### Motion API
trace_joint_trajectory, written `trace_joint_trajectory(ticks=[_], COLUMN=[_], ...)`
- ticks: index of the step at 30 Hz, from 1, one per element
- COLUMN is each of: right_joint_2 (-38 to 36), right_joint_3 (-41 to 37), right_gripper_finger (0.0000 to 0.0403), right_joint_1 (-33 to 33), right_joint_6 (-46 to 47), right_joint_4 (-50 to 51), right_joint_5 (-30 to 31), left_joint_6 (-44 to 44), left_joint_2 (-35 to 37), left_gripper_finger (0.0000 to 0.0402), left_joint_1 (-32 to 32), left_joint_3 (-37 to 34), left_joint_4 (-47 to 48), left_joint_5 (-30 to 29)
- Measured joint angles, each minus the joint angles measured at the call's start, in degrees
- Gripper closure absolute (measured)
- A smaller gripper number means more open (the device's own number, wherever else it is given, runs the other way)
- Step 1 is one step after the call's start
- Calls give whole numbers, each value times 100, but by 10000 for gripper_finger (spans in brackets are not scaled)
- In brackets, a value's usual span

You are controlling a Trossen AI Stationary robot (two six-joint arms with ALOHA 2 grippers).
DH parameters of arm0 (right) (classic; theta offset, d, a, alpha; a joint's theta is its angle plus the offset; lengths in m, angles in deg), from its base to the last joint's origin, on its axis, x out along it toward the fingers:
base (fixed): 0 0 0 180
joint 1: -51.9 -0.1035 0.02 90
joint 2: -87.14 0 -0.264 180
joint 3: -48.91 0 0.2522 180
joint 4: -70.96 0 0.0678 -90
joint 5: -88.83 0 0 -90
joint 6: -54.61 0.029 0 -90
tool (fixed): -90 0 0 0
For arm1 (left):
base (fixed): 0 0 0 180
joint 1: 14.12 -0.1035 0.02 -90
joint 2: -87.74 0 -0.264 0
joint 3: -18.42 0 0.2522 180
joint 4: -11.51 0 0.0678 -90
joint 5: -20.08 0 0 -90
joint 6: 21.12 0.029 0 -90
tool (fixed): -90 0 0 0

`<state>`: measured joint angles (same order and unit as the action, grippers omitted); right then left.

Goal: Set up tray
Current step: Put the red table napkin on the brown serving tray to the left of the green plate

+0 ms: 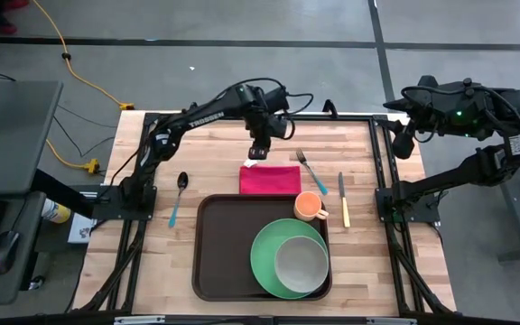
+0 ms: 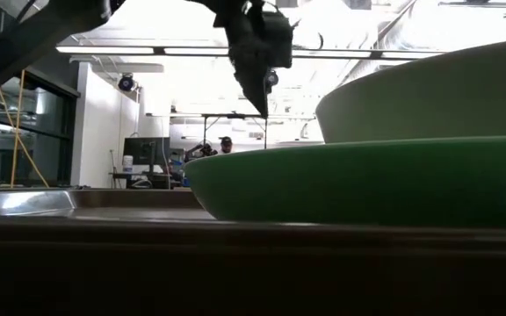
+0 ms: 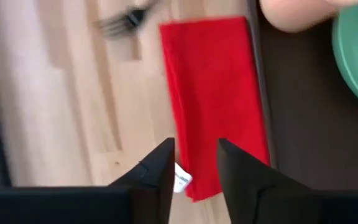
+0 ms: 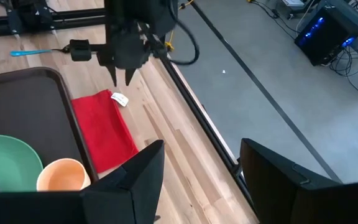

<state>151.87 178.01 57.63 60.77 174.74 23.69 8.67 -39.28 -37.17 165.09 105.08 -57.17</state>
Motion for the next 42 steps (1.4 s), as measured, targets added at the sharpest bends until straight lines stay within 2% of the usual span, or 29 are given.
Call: trace_joint_trajectory(ticks=[3, 9, 16, 26, 32, 37, 42], right_joint_2=[2, 11, 13, 25, 42, 104, 161], right_joint_3=[1, 1, -1, 0, 0, 1, -1], right_gripper_finger=[212, 212, 212, 212, 212, 212, 212], right_joint_1=[0, 0, 0, 0, 0, 0, 0], right_joint_6=[-1, 72, 249, 391, 432, 432, 417], right_joint_4=[0, 0, -2, 0, 0, 0, -1], right_joint_5=[9, 23, 177, 172, 173, 170, 149], left_joint_6=[264, 442, 61, -274, -481, -577, -792], left_joint_2=[-4, -9, -3, -110, -349, -390, -387], left_gripper_finger=[216, 147, 101, 94, 90, 92, 90], left_joint_1=[-102, -162, -264, -336, -305, -244, -240], left_joint_3=[-341, -1152, -1857, -2378, -2369, -2363, -2365], left_joint_4=[-90, -420, -1104, -1692, -1911, -2046, -1997], left_joint_5=[204, 76, 476, 471, 397, 27, 94])
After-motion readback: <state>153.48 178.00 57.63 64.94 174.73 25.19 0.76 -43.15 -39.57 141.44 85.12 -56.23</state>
